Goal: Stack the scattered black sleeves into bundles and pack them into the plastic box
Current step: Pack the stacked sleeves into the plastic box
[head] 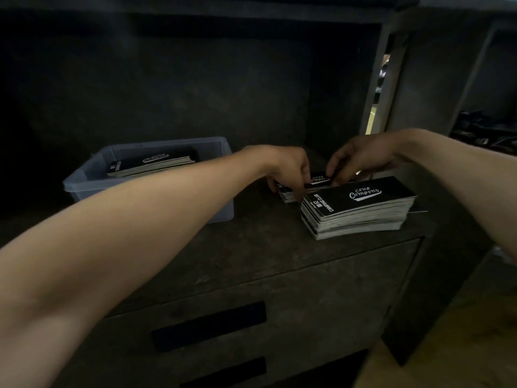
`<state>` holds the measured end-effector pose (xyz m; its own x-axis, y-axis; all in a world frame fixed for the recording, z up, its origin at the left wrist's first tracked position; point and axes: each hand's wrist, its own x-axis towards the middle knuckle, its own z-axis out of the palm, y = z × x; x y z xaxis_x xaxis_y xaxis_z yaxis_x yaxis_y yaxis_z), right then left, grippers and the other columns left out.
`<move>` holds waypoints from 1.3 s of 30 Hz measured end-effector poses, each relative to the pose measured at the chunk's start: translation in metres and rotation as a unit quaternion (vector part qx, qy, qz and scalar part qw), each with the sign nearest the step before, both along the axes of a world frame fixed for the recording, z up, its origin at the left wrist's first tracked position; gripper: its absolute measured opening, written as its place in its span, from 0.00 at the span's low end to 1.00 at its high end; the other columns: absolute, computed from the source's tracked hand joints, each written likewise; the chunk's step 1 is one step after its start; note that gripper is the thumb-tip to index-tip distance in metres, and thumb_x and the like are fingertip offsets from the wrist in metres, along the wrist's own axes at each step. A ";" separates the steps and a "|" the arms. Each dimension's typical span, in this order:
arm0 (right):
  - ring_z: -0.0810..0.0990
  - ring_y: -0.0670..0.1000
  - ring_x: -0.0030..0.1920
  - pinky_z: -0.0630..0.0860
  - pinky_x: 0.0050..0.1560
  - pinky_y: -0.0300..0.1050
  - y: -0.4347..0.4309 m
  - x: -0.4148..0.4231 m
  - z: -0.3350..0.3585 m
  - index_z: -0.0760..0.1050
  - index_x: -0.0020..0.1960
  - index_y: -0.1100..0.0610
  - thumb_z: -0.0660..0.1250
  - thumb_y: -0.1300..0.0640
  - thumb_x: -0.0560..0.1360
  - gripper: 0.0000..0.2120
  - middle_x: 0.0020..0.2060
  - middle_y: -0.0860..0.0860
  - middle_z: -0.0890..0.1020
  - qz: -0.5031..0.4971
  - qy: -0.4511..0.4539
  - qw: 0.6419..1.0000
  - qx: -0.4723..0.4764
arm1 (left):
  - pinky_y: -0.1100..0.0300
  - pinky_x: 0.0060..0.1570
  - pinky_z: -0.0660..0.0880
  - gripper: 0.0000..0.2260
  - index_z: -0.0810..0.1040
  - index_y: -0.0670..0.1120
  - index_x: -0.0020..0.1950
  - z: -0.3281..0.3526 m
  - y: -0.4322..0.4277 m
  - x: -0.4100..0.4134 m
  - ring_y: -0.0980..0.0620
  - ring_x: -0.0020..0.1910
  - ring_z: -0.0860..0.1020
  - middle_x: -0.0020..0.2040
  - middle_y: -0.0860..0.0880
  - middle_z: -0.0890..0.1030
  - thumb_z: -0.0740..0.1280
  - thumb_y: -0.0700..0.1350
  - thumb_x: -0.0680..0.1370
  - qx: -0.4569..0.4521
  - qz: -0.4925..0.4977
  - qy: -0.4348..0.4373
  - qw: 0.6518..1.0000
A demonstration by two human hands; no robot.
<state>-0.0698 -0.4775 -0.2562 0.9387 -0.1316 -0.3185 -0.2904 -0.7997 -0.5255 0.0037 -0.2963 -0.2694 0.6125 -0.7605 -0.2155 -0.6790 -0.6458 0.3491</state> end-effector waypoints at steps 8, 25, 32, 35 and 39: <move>0.80 0.53 0.45 0.78 0.40 0.45 0.014 0.009 -0.001 0.77 0.46 0.53 0.74 0.65 0.70 0.11 0.45 0.53 0.81 0.075 -0.006 0.979 -0.187 | 0.58 0.37 0.82 0.14 0.76 0.50 0.51 0.007 -0.004 -0.006 0.53 0.45 0.77 0.50 0.51 0.75 0.78 0.45 0.71 0.020 -0.035 -0.063 0.997; 0.86 0.47 0.45 0.82 0.42 0.40 0.189 0.020 0.076 0.81 0.56 0.54 0.76 0.56 0.71 0.15 0.47 0.50 0.87 0.093 -0.115 0.975 0.168 | 0.52 0.53 0.77 0.16 0.78 0.55 0.52 0.101 0.214 0.011 0.50 0.51 0.80 0.51 0.52 0.81 0.79 0.46 0.69 0.042 0.120 -0.125 0.984; 0.84 0.57 0.53 0.84 0.47 0.48 0.252 0.042 0.057 0.77 0.58 0.59 0.73 0.63 0.73 0.15 0.56 0.58 0.80 0.030 0.007 0.996 0.086 | 0.51 0.51 0.81 0.15 0.82 0.52 0.52 0.082 0.260 0.017 0.48 0.50 0.84 0.53 0.50 0.84 0.79 0.43 0.67 0.074 0.155 -0.015 0.985; 0.82 0.56 0.45 0.80 0.26 0.41 0.269 0.044 0.044 0.75 0.48 0.59 0.72 0.61 0.74 0.06 0.48 0.58 0.79 0.040 0.030 0.998 -0.046 | 0.47 0.58 0.80 0.11 0.85 0.52 0.50 0.077 0.258 0.017 0.50 0.53 0.84 0.51 0.52 0.86 0.78 0.45 0.69 0.107 0.134 0.011 0.985; 0.83 0.59 0.54 0.84 0.42 0.49 0.277 0.048 0.039 0.78 0.54 0.59 0.71 0.60 0.75 0.09 0.56 0.60 0.80 0.047 0.117 0.991 -0.054 | 0.44 0.61 0.78 0.06 0.85 0.54 0.50 0.072 0.249 0.018 0.48 0.56 0.83 0.53 0.51 0.86 0.73 0.45 0.75 0.172 0.139 0.032 0.975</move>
<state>-0.0219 -0.2006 -0.2168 0.8506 -0.0926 -0.5176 -0.3159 -0.8770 -0.3622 0.0220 -0.0476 -0.1975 0.7619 -0.4433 -0.4723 -0.4448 -0.8881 0.1160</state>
